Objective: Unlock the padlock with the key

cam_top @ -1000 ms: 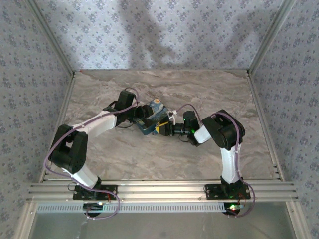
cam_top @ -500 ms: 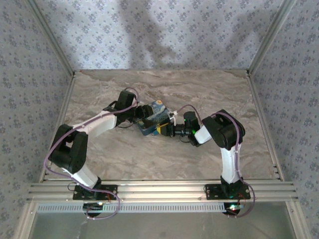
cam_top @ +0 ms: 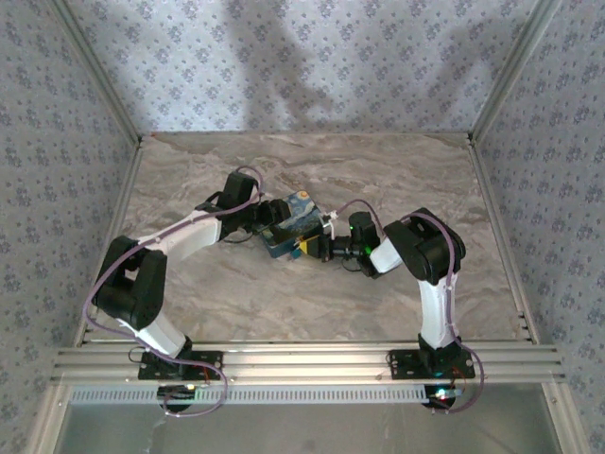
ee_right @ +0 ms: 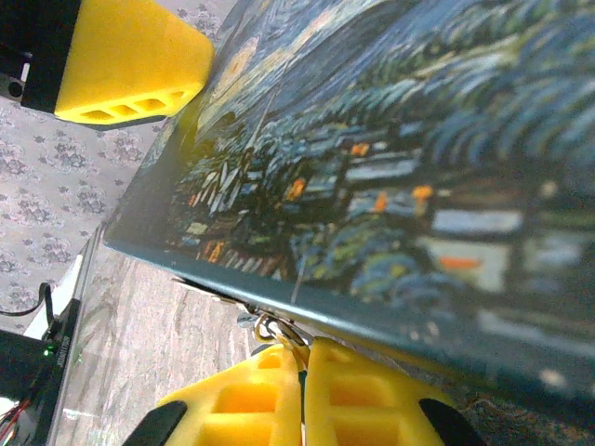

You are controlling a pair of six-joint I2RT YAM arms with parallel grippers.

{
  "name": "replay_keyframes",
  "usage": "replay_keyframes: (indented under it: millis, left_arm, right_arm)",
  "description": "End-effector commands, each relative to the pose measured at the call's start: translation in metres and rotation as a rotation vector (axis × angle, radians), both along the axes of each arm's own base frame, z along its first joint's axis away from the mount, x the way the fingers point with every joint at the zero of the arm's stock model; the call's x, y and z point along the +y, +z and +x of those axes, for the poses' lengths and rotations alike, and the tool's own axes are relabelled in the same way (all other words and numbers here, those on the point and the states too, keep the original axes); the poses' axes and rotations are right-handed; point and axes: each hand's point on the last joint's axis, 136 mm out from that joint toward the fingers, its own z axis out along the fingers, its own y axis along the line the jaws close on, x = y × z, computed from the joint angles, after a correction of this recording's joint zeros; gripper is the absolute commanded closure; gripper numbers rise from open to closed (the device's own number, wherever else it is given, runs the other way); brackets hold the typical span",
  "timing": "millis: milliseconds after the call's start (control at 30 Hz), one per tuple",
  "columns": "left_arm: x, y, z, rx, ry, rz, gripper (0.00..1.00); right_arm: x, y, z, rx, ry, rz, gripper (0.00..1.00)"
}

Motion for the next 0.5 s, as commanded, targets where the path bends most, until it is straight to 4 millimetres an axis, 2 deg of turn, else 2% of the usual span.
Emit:
replay_keyframes:
  millis: [0,467]
  left_arm:
    - [0.003,-0.019,-0.008,0.063,0.000,0.034,0.37]
    - [0.005,-0.027,-0.016,0.078,-0.005,0.041,0.37]
  right_arm:
    - [-0.003,0.004,0.002,-0.016,-0.006,0.016,0.93]
    - [-0.012,0.015,0.017,0.011,-0.098,0.065,1.00]
